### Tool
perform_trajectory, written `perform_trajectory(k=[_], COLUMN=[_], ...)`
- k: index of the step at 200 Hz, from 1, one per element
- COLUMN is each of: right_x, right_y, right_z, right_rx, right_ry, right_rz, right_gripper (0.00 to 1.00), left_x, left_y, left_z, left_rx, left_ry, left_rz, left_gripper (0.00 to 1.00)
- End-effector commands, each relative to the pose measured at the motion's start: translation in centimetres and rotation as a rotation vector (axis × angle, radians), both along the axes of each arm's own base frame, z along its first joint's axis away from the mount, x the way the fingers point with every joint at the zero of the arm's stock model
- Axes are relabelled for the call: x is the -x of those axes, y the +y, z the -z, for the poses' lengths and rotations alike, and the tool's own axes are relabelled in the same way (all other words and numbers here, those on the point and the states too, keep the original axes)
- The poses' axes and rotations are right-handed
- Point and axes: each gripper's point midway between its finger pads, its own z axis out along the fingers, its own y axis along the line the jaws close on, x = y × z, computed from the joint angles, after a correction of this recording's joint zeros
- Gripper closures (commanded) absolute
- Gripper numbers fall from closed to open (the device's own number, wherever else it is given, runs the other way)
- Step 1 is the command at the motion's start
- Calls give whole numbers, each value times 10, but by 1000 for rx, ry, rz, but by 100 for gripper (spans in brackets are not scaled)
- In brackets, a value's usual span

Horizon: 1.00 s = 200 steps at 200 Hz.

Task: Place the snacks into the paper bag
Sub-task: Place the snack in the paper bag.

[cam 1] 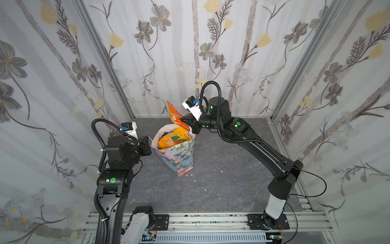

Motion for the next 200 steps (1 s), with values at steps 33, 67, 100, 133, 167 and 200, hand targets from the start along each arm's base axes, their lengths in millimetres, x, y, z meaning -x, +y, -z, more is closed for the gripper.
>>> perform_trajectory(k=[33,67,100,133,167,200], right_x=[-18,-30,-40,-32,-24,-11], right_y=[2,5,0,7,14,20], right_z=[27,47,59,73,88,70], right_rx=[88,138,193,279,339,275], right_ry=[-31,-33,-56,-104,-103,-78], right_rz=[54,84,131,139,117,71], right_gripper=[100,100,100,78,45,37], left_x=[-2,-2,-2,-4,-5,-5], left_y=[1,2,3,3,2,2], left_z=[-12,-13,-13,-13,-11,-10], left_rx=[-16,-24,-30,-26,-22,-20], left_ry=[-50,-53,-52,-51,-47,-42], left_rz=[-2,-4,-10,-7,-6,-3], left_gripper=[100,100,100,100,100,100])
